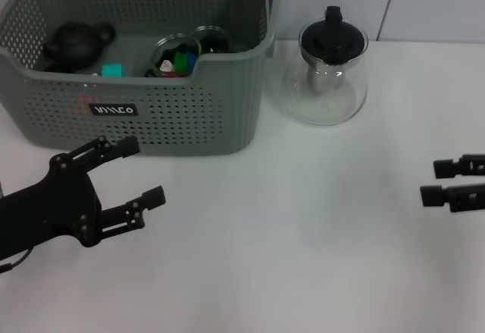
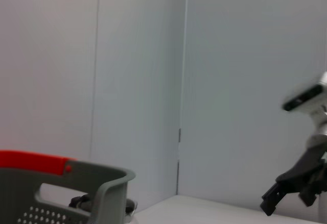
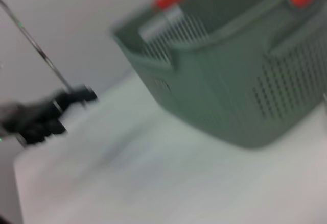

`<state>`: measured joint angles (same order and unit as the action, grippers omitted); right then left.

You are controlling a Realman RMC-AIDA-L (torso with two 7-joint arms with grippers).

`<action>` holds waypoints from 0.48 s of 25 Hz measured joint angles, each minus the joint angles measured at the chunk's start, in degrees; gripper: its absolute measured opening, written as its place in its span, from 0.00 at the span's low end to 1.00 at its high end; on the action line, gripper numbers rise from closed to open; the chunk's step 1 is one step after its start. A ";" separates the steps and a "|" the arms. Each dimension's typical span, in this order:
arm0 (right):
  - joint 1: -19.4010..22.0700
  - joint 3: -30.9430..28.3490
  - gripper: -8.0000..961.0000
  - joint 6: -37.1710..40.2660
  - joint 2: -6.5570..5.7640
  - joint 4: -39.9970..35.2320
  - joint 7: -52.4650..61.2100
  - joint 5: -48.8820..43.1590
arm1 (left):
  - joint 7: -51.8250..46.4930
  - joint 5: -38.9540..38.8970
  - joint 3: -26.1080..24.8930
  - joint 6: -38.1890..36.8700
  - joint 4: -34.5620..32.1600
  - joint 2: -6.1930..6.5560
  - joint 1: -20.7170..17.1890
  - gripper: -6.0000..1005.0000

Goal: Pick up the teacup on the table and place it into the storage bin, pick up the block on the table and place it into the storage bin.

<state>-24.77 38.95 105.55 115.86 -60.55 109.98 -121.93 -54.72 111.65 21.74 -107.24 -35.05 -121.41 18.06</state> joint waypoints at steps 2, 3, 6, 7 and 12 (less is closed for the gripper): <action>-3.76 0.09 0.97 2.16 -0.17 -4.67 7.12 -5.91 | 0.03 0.43 0.14 -0.40 0.26 0.00 0.45 0.82; -5.32 0.11 0.97 2.74 -0.19 -5.75 9.42 -7.98 | 0.04 0.72 0.24 -0.79 0.29 0.00 0.51 0.82; -11.74 0.12 0.92 3.83 -0.09 -8.10 17.28 -16.55 | 0.06 1.49 0.32 -2.72 0.28 0.09 0.43 0.82; -13.89 0.14 0.89 3.97 0.06 -8.55 19.33 -19.44 | 0.09 1.58 0.33 -3.15 0.23 0.09 0.30 0.82; -21.93 3.61 0.82 5.09 2.05 -10.32 25.20 -29.94 | 0.80 1.97 -0.06 -4.71 0.04 0.01 -0.50 0.82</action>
<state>-46.69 42.57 110.64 117.91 -70.87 135.17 -151.87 -53.93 113.62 21.68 -111.95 -35.01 -121.40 17.57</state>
